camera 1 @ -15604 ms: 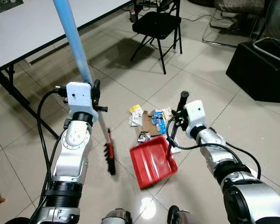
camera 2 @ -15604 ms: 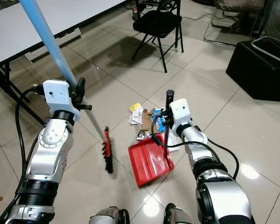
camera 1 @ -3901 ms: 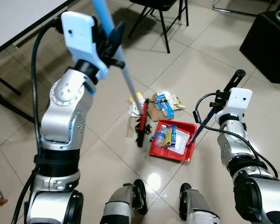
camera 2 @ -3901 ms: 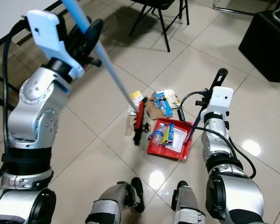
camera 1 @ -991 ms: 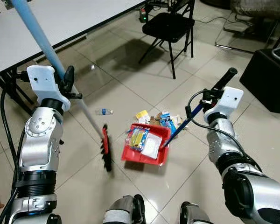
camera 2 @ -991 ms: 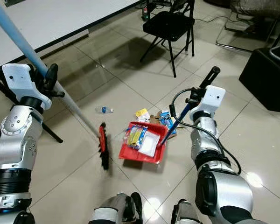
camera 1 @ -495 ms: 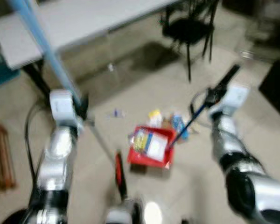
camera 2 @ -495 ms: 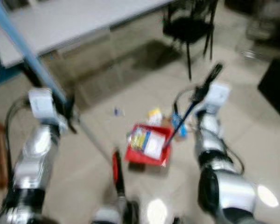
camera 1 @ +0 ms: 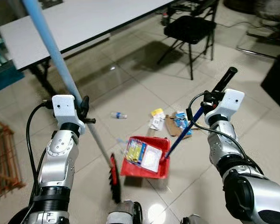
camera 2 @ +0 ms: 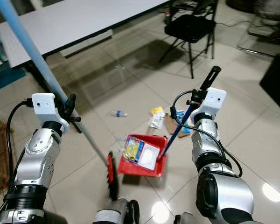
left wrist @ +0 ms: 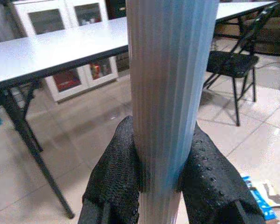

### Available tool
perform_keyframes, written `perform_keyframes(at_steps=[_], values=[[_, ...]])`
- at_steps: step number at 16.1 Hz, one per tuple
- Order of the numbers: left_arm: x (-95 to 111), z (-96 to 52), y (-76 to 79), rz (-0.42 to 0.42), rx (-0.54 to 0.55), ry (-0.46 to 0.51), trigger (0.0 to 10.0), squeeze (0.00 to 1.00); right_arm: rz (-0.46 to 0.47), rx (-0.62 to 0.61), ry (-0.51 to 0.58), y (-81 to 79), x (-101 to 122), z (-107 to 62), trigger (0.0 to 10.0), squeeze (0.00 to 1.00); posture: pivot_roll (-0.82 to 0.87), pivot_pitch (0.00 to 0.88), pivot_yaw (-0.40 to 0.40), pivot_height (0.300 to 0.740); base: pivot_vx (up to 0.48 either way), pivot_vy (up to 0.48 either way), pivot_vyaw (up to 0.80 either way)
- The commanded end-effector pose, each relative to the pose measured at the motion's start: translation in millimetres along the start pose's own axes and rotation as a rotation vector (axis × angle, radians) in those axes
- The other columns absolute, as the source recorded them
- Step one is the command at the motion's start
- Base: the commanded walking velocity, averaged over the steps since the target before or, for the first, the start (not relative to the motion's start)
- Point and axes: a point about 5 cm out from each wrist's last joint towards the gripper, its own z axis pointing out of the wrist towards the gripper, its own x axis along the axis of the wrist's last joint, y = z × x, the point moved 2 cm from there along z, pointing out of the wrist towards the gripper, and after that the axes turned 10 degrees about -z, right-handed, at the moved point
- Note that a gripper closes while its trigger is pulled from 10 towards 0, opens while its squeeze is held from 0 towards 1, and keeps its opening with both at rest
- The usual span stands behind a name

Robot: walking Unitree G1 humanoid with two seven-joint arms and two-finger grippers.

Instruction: Sweep floor

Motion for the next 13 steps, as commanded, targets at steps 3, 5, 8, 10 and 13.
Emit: perform_keyframes(at_steps=[3,5,8,10,13], values=[[17.8,3.0,4.5,0.029,-0.015,0.072,10.0,0.0,0.002,0.001,0.047,-1.9,9.5,2.6,10.0,0.0,0.03,0.114,0.159,0.74,0.0,0.0,0.69],[17.4,2.4,6.0,0.024,-0.018,0.069,10.0,0.0,0.001,0.003,0.048,-1.9,9.5,2.5,10.0,0.0,0.03,0.119,0.159,0.74,0.0,0.0,0.8],[18.7,2.4,6.4,0.026,-0.021,0.071,10.0,0.0,0.001,0.006,0.048,-1.6,8.8,2.0,10.0,0.0,0.04,0.134,0.159,0.74,0.0,0.0,0.8],[20.0,2.4,6.3,0.029,-0.022,0.072,10.0,0.0,0.003,0.013,0.049,-2.7,8.5,1.7,10.0,0.0,0.04,0.139,0.157,0.74,0.0,0.0,0.8],[21.8,2.4,8.6,0.035,-0.027,0.076,10.0,0.0,0.004,0.02,0.049,-3.8,8.8,2.0,10.0,0.0,0.04,0.146,0.154,0.74,0.0,0.0,0.8]])
